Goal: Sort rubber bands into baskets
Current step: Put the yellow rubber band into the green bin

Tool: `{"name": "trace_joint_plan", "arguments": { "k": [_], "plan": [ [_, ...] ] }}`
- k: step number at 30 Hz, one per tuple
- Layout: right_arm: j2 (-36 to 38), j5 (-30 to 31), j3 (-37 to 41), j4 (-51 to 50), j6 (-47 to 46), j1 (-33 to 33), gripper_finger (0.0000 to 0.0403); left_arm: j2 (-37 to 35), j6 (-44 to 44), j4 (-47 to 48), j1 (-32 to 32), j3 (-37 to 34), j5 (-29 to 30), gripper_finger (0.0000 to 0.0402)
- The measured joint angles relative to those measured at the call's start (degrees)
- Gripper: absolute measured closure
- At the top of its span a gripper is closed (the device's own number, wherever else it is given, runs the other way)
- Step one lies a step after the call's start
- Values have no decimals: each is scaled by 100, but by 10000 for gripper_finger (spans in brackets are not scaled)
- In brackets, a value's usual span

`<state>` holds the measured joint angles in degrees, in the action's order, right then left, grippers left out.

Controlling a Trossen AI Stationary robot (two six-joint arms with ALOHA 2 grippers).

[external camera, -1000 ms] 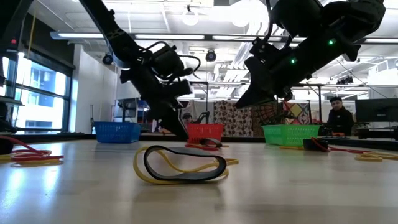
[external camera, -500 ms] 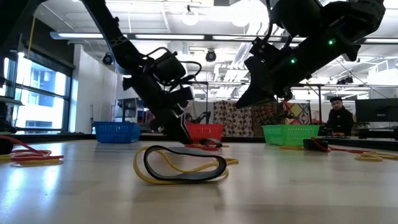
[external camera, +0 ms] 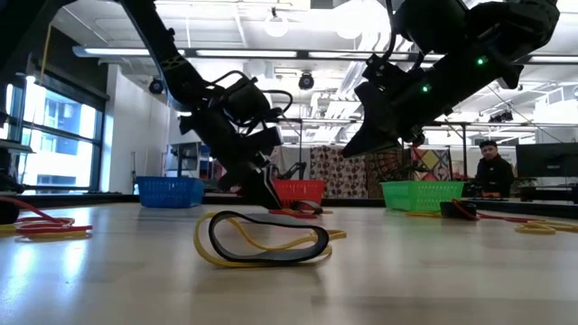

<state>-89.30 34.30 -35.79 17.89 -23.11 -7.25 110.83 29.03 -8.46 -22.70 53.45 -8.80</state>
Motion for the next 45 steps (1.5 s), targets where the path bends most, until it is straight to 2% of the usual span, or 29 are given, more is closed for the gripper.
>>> {"name": "trace_joint_plan", "arguments": {
  "k": [5, 16, 22, 29, 35, 45],
  "plan": [
    [0, 0, 0, 2, 0, 0, 403, 17, 366, -26, 37, -2, 37, 284],
    [0, 0, 0, 0, 0, 0, 403, 23, 552, 97, 17, 4, 20, 289],
    [0, 0, 0, 2, 0, 0, 403, 28, 558, 244, 11, 6, -272, 329],
    [0, 0, 0, 1, 0, 0, 403, 1, 670, 461, 101, 3, -262, 396],
    [0, 0, 0, 0, 0, 0, 403, -145, 732, 752, 256, -4, -152, 400],
    [0, -24, 2, -2, -42, -2, 403, -843, 661, 1325, 413, -32, -122, 401]
  ]
}}
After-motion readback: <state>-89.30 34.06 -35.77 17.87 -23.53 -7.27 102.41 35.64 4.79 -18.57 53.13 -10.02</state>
